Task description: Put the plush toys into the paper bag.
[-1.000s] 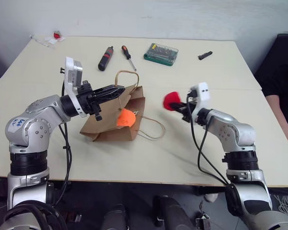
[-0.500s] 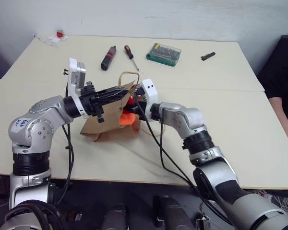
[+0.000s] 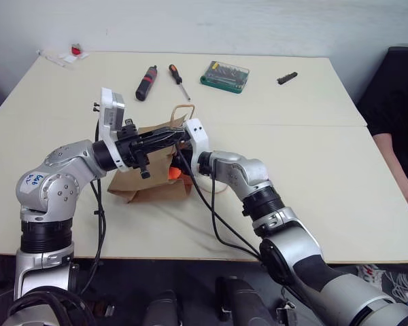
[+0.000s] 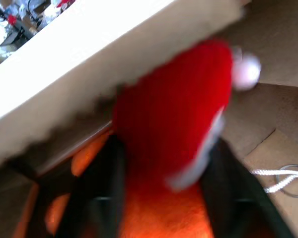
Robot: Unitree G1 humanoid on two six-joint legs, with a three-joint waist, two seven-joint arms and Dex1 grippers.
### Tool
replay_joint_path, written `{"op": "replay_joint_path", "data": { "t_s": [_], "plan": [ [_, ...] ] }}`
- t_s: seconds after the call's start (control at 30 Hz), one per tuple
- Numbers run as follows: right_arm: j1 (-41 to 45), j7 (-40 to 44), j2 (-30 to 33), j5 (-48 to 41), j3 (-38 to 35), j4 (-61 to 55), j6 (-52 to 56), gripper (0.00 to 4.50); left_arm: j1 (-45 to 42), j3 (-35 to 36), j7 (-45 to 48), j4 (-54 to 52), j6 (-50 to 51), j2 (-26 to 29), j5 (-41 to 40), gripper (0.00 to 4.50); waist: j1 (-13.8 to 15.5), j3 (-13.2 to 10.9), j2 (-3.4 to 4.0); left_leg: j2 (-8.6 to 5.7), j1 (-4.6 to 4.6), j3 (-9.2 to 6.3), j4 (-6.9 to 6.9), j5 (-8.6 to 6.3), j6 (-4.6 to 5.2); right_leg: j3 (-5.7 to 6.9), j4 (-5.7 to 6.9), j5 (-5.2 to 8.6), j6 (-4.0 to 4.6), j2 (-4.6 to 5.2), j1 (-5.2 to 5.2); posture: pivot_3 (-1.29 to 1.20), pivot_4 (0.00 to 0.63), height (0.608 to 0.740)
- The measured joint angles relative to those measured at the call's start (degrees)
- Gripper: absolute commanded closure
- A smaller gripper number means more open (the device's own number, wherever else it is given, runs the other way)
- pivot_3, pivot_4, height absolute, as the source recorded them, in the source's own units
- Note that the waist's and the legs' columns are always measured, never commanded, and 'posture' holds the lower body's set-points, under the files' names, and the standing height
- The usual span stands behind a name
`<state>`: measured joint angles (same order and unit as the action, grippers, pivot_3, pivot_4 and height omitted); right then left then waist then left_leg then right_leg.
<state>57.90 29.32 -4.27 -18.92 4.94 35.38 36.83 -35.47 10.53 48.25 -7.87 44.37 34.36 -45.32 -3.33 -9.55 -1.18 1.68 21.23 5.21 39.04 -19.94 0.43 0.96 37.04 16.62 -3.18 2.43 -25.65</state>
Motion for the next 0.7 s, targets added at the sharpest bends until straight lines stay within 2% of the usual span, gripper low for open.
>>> {"op": "replay_joint_path", "data": {
  "t_s": [0.13, 0.17, 0.27, 0.37, 0.47, 0.57, 0.7],
  "plan": [
    [0.0, 0.3, 0.5, -0.1, -1.0, -0.4, -0.3, 0.12, 0.2, 0.9, 0.0, 0.2, -0.1, 0.8, 0.0, 4.50, 0.0, 0.0, 0.00, 0.00, 0.00, -0.01, 0.01, 0.00, 0.00, 0.00, 0.00, 0.00, 0.00, 0.00, 0.00, 0.00, 0.150, 0.740],
    [-0.2, 0.3, 0.7, -0.1, -1.2, -1.2, -0.2, 0.01, 0.2, 1.2, 0.0, 0.6, -0.2, 0.9, 0.1, 4.50, 0.0, 0.0, 0.00, 0.00, 0.01, -0.01, 0.00, 0.00, 0.00, 0.00, 0.00, 0.00, 0.00, 0.00, 0.00, 0.00, 0.150, 0.740],
    [-1.2, 0.3, 2.3, -0.4, -1.5, -5.9, 1.6, 0.01, 0.1, 2.1, -0.2, 2.4, -0.4, 1.1, 0.2, 4.50, 0.1, 0.0, 0.01, 0.01, 0.03, -0.04, 0.00, 0.00, 0.00, 0.01, -0.01, 0.00, 0.00, 0.00, -0.01, 0.00, 0.150, 0.740],
    [-4.8, 0.5, 5.7, -1.9, -1.7, -15.6, 7.0, 0.01, -0.2, 3.1, -0.6, 3.5, -0.3, 1.8, 0.1, 4.50, 0.2, 0.0, 0.01, -0.02, 0.05, -0.10, -0.01, -0.02, 0.03, 0.03, -0.01, 0.00, 0.00, 0.04, -0.01, 0.00, 0.150, 0.740],
    [-11.2, 0.4, 11.9, -4.6, -2.3, -29.8, 15.6, 0.01, -0.2, 3.8, -0.7, 4.3, -0.2, 2.2, 0.1, 4.50, 0.6, 0.0, 0.00, -0.03, 0.10, -0.18, -0.01, -0.05, 0.06, 0.08, -0.03, 0.00, 0.00, 0.08, -0.01, 0.00, 0.150, 0.740],
    [-17.7, -1.5, 16.8, -8.7, -8.2, -42.8, 25.2, 0.01, -0.3, 4.1, -0.7, 4.3, -0.2, 2.5, 0.1, 4.50, 1.1, 0.0, 0.00, -0.04, 0.12, -0.14, 0.00, -0.06, 0.07, 0.07, -0.10, 0.00, 0.00, 0.09, -0.01, 0.00, 0.150, 0.740],
    [-24.8, -5.7, 18.6, -14.9, -19.9, -56.0, 36.8, 0.01, -0.3, 4.1, -0.7, 4.3, 0.1, 2.6, 0.1, 4.50, 1.5, 0.0, -0.01, -0.02, 0.06, -0.06, -0.01, -0.06, 0.06, 0.05, -0.12, 0.00, 0.00, 0.07, 0.01, 0.00, 0.150, 0.740]
  ]
}}
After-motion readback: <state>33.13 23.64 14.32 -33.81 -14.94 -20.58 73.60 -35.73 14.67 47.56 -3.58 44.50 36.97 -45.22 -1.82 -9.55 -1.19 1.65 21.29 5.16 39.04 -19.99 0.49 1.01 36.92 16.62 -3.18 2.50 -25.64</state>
